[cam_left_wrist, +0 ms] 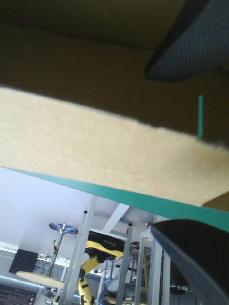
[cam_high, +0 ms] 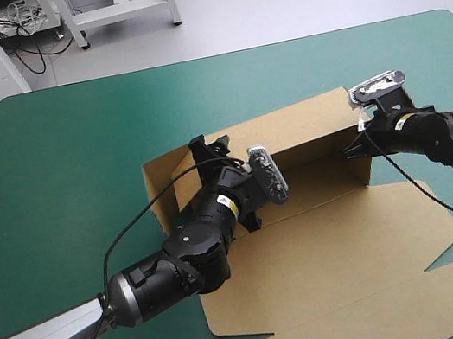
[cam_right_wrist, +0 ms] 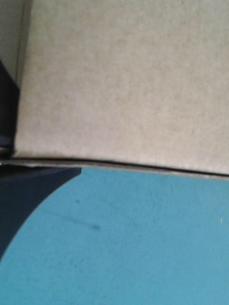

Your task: Fold the box

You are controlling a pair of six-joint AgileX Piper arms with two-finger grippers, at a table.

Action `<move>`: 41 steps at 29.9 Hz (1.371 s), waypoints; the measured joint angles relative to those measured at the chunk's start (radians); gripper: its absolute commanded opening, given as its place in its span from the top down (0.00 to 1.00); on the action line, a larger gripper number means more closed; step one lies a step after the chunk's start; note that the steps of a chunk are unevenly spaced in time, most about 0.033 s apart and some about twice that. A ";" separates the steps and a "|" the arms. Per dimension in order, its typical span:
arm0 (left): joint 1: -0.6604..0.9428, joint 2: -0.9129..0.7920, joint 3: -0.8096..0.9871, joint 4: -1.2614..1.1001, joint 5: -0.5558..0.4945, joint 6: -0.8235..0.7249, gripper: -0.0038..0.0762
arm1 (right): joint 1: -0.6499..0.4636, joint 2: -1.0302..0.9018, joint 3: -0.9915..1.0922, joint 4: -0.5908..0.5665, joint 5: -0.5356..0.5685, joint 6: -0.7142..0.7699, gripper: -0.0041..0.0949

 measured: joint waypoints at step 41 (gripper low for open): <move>0.410 -0.032 -0.707 -0.913 0.477 0.640 0.93 | 0.000 0.000 0.000 -0.196 -0.026 0.245 0.98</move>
